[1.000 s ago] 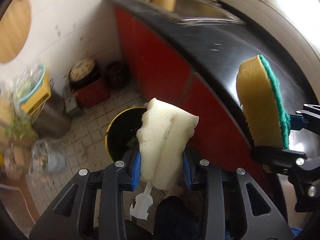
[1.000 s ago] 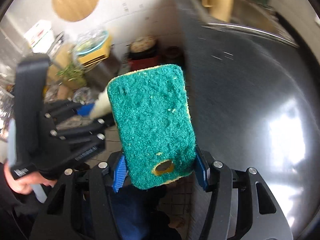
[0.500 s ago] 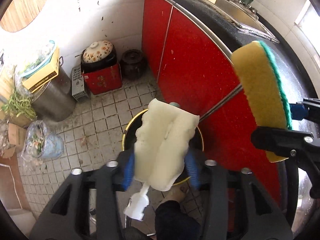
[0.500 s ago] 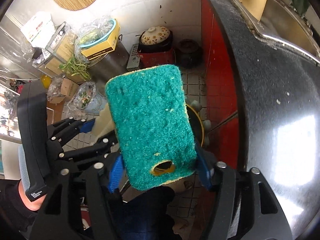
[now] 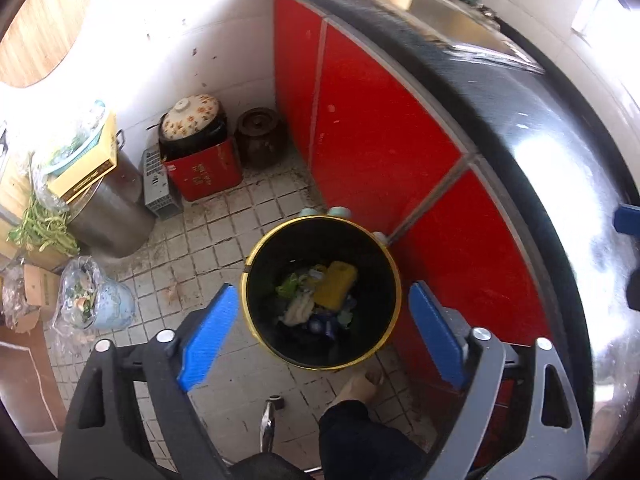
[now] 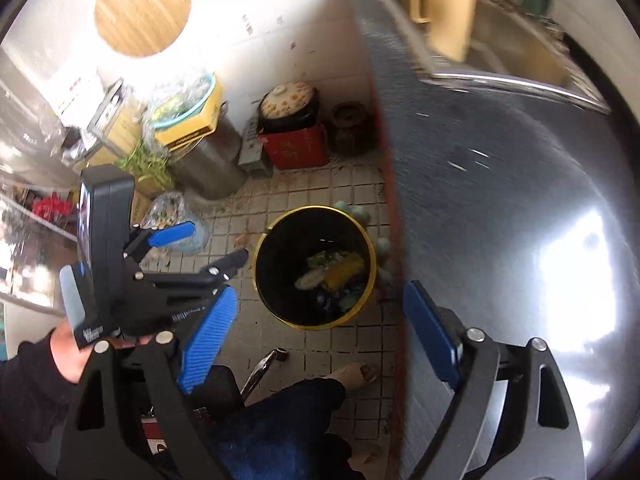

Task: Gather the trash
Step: 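Move both tools back to the counter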

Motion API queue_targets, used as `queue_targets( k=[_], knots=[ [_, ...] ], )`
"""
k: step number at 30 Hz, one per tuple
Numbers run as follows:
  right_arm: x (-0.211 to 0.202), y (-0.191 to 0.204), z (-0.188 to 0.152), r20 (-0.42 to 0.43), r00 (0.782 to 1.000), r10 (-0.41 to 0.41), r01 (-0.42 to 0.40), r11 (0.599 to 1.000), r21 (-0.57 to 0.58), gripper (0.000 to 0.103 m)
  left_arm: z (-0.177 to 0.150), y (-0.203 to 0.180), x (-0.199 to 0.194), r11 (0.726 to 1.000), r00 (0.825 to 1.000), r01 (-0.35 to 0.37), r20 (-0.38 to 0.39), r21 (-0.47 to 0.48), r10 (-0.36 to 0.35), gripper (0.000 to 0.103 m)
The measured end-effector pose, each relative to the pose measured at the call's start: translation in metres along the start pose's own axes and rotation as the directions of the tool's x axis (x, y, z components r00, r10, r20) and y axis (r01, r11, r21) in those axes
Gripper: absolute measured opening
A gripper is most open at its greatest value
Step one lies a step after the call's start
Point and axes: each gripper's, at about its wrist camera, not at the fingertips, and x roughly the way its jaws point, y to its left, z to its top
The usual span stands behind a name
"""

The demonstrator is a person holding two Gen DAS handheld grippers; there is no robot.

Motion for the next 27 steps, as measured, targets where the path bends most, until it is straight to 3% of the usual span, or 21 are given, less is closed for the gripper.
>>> queue_targets(
  k=[3, 6, 10, 14, 15, 17, 18, 20, 22, 25, 27],
  knots=[
    [-0.044, -0.027, -0.039, 0.057, 0.996, -0.064, 0.060, 0.996, 0.069, 0.087, 0.001, -0.035, -0.015, 0.997, 1.000, 0.014, 0.016, 0.072, -0.015, 0.090],
    [-0.082, -0.055, -0.078, 0.095, 0.985, -0.146, 0.131, 0.980, 0.149, 0.088, 0.002, -0.085, -0.032, 0.982, 0.996, 0.071, 0.036, 0.176, -0.078, 0.091],
    [-0.137, -0.103, -0.150, 0.119, 0.945, -0.305, 0.252, 0.909, 0.331, 0.088, -0.004, -0.174, -0.052, 0.918, 0.981, 0.164, 0.037, 0.360, -0.190, 0.092],
    [-0.188, -0.145, -0.236, 0.093, 0.889, -0.448, 0.328, 0.766, 0.553, 0.088, -0.027, -0.272, -0.068, 0.791, 0.949, 0.273, -0.021, 0.547, -0.313, 0.092],
    [-0.196, -0.152, -0.252, 0.085, 0.879, -0.470, 0.336, 0.734, 0.590, 0.088, -0.036, -0.296, -0.072, 0.751, 0.940, 0.296, -0.039, 0.590, -0.339, 0.092],
    [-0.219, -0.166, -0.297, 0.058, 0.845, -0.532, 0.354, 0.638, 0.684, 0.088, -0.063, -0.352, -0.082, 0.645, 0.917, 0.343, -0.094, 0.683, -0.388, 0.092],
    [-0.229, -0.171, -0.318, 0.043, 0.830, -0.556, 0.358, 0.591, 0.722, 0.088, -0.072, -0.367, -0.085, 0.613, 0.909, 0.357, -0.111, 0.705, -0.401, 0.092],
    [-0.243, -0.182, -0.356, 0.022, 0.809, -0.588, 0.352, 0.513, 0.783, 0.088, -0.101, -0.408, -0.095, 0.518, 0.886, 0.390, -0.158, 0.761, -0.435, 0.092],
    [-0.257, -0.189, -0.392, 0.004, 0.794, -0.608, 0.329, 0.435, 0.838, 0.088, -0.130, -0.444, -0.105, 0.435, 0.871, 0.408, -0.198, 0.803, -0.450, 0.092],
    [-0.272, -0.193, -0.440, -0.016, 0.778, -0.628, 0.278, 0.321, 0.905, 0.088, -0.166, -0.480, -0.117, 0.336, 0.849, 0.433, -0.253, 0.836, -0.465, 0.092],
    [-0.278, -0.197, -0.462, -0.019, 0.775, -0.631, 0.248, 0.277, 0.928, 0.088, -0.182, -0.494, -0.120, 0.293, 0.842, 0.441, -0.278, 0.848, -0.463, 0.092]
  ],
)
